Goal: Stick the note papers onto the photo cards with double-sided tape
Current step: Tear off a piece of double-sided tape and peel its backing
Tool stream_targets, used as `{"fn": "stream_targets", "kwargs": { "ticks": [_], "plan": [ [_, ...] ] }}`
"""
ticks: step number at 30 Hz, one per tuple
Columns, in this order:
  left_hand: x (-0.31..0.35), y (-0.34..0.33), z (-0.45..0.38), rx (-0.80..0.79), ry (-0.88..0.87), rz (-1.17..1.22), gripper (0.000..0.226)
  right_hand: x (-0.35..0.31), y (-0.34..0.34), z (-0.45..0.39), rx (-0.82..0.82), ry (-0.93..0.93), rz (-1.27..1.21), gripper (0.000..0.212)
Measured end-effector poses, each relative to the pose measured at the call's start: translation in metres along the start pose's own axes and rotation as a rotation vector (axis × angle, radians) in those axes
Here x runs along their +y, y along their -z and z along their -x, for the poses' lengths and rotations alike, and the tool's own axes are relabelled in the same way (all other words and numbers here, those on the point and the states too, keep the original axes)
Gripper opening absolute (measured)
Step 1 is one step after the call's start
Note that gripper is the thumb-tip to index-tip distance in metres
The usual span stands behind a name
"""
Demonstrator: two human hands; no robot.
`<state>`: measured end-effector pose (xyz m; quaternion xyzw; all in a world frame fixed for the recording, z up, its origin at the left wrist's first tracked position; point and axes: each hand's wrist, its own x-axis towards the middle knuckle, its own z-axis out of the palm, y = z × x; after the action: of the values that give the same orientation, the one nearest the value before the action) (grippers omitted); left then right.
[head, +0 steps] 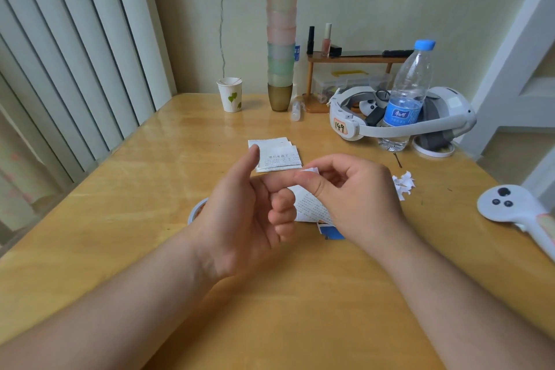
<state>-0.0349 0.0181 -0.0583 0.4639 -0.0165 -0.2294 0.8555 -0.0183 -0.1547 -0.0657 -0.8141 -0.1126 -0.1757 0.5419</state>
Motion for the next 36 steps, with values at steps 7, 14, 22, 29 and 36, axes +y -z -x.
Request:
{"fn": "stream_targets", "kwargs": {
  "ticks": [7,14,22,29,36],
  "plan": [
    [-0.004,0.004,-0.003,0.016,-0.069,-0.142,0.076,-0.002,0.001,-0.003,-0.127,-0.164,-0.230,0.012],
    [-0.009,0.002,-0.001,0.045,-0.197,-0.312,0.074,-0.011,0.004,-0.002,-0.309,-0.432,-0.706,0.021],
    [0.003,0.002,0.000,-0.096,0.049,0.055,0.087,-0.007,0.000,-0.003,-0.191,-0.262,-0.577,0.023],
    [0.008,0.007,0.001,-0.186,0.134,0.223,0.086,-0.004,-0.001,-0.002,-0.146,-0.147,-0.449,0.028],
    [0.003,0.005,0.003,-0.101,-0.088,-0.157,0.071,0.004,0.017,-0.009,-0.128,0.102,-0.014,0.043]
  ]
}}
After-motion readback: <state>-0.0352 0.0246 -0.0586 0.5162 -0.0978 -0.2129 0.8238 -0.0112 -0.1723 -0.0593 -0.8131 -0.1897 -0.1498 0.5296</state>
